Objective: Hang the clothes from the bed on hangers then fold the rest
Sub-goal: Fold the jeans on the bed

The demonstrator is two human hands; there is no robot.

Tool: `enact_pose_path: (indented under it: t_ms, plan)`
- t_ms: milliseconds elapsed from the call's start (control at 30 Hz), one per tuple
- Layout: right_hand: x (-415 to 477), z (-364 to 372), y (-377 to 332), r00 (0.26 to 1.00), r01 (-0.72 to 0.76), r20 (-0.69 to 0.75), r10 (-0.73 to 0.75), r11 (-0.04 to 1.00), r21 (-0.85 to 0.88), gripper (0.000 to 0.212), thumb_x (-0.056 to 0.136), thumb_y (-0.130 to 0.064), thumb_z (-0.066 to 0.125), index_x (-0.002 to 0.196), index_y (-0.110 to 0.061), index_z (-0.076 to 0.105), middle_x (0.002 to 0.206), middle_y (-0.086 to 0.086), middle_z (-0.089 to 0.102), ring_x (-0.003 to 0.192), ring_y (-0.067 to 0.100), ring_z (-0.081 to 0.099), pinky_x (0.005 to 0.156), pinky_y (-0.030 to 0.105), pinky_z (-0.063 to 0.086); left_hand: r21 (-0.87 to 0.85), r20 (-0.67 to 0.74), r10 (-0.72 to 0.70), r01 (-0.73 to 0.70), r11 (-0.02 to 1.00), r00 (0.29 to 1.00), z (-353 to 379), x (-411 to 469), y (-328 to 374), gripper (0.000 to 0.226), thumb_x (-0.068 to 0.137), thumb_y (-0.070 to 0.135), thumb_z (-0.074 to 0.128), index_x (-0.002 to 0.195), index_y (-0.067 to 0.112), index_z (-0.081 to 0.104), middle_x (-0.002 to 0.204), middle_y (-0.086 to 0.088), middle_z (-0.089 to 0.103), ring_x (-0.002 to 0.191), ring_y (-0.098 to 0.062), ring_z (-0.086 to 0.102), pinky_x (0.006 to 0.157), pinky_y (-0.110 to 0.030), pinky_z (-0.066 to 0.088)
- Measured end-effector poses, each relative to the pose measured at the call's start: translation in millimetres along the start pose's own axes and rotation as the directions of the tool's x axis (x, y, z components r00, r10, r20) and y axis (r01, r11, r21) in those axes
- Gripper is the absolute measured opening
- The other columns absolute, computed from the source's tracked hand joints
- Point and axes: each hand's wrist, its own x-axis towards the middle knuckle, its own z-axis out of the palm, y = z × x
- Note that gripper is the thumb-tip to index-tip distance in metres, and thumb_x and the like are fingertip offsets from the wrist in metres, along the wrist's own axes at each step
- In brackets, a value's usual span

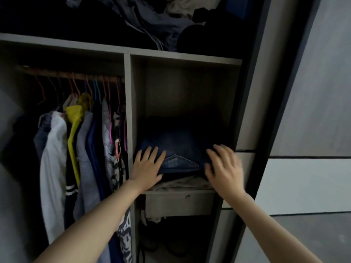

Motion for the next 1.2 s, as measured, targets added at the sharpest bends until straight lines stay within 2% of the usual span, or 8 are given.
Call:
enact_pose_path:
  t_ms: [67, 167, 300, 400, 567, 767, 1067, 1200]
  plan:
    - [-12.0, -20.9, 15.4, 0.948, -0.300, -0.081, 0.307, 0.950, 0.083, 0.032, 0.084, -0.016, 0.061, 0.112, 0.001, 0.060, 0.107, 0.024, 0.059, 0.102, 0.036, 0.051, 0.082, 0.040, 0.041, 0.028, -0.031, 0.012, -0.011, 1.000, 0.999, 3.6, -10.1, -0.1, 0.083, 0.094, 0.052, 0.039, 0.146, 0.023, -0.019, 0.158, -0.010, -0.005, 0.145, -0.030, -0.005, 0.115, -0.048, -0.003]
    - [-10.0, -27.2, 22.3, 0.736, -0.647, 0.325, 0.594, 0.758, 0.079, 0.039, 0.088, -0.030, 0.063, 0.111, 0.000, 0.053, 0.105, 0.019, 0.058, 0.098, 0.040, 0.055, 0.074, 0.037, 0.041, 0.049, -0.064, 0.021, -0.018, 0.999, 0.998, 0.8, -23.2, -0.4, 0.082, 0.094, 0.054, 0.036, 0.139, 0.020, -0.025, 0.158, -0.015, -0.005, 0.145, -0.033, -0.006, 0.114, -0.051, -0.002]
    - [-3.5, -17.6, 11.6, 0.613, -0.729, 0.430, 0.662, 0.685, -0.015, 0.043, 0.089, -0.044, 0.057, 0.105, -0.006, 0.046, 0.093, 0.014, 0.064, 0.087, 0.037, 0.060, 0.062, 0.033, 0.034, 0.052, -0.272, 0.066, -0.054, 0.997, 0.960, -14.4, -45.3, -12.8, 0.086, 0.069, 0.046, 0.077, 0.139, 0.009, 0.044, 0.141, -0.025, 0.042, 0.130, -0.041, 0.041, 0.099, -0.060, 0.035]
    - [-0.2, -14.1, 14.8, 0.619, -0.733, 0.406, 0.672, 0.680, -0.007, 0.037, 0.090, -0.033, 0.058, 0.110, -0.004, 0.048, 0.092, 0.018, 0.065, 0.087, 0.039, 0.061, 0.062, 0.031, 0.035, 0.068, -0.356, 0.004, 0.022, 0.997, 0.934, -13.9, -57.2, -40.2, 0.075, 0.071, 0.040, 0.075, 0.133, 0.005, 0.052, 0.139, -0.027, 0.044, 0.128, -0.043, 0.042, 0.098, -0.061, 0.036]
    - [0.0, -11.8, 13.1, 0.666, -0.685, 0.373, 0.646, 0.728, -0.037, 0.032, 0.090, -0.026, 0.057, 0.105, -0.001, 0.046, 0.081, 0.020, 0.064, 0.075, 0.039, 0.061, 0.055, 0.031, 0.032, 0.040, -0.362, -0.131, 0.156, 0.987, 0.923, -12.7, -64.6, -78.4, 0.067, 0.085, 0.044, 0.035, 0.138, 0.003, 0.044, 0.143, -0.028, 0.037, 0.132, -0.042, 0.036, 0.100, -0.061, 0.032]
    - [-1.6, -15.1, 11.8, 0.695, -0.656, 0.376, 0.613, 0.754, -0.016, 0.026, 0.090, -0.024, 0.057, 0.090, -0.009, 0.035, 0.076, 0.016, 0.060, 0.076, 0.040, 0.060, 0.055, 0.032, 0.032, 0.029, -0.409, -0.176, 0.205, 0.978, 0.895, -11.6, -59.6, -94.4, 0.067, 0.086, 0.044, 0.035, 0.139, 0.002, 0.043, 0.143, -0.031, 0.035, 0.131, -0.044, 0.034, 0.100, -0.063, 0.030]
    - [7.7, -13.5, -15.3, 0.728, -0.593, 0.464, 0.504, 0.803, 0.058, 0.023, 0.094, -0.028, 0.051, 0.102, -0.008, 0.041, 0.080, 0.008, 0.059, 0.078, 0.032, 0.061, 0.054, 0.030, 0.032, 0.067, -0.647, -0.009, 0.068, 0.995, 0.763, -15.4, -20.4, -32.0, 0.061, 0.088, 0.040, 0.039, 0.136, 0.003, 0.039, 0.139, -0.027, 0.043, 0.130, -0.037, 0.033, 0.097, -0.060, 0.038]
    - [14.7, -5.8, -47.2, 0.760, -0.524, 0.539, 0.362, 0.833, 0.179, 0.017, 0.095, -0.024, 0.046, 0.096, -0.012, 0.034, 0.091, 0.014, 0.062, 0.084, 0.036, 0.059, 0.057, 0.033, 0.031, -0.027, -0.680, -0.122, 0.142, 0.989, 0.723, -18.5, -9.9, -38.2, 0.059, 0.092, 0.038, 0.037, 0.138, 0.001, 0.037, 0.140, -0.028, 0.041, 0.130, -0.039, 0.032, 0.099, -0.059, 0.034]
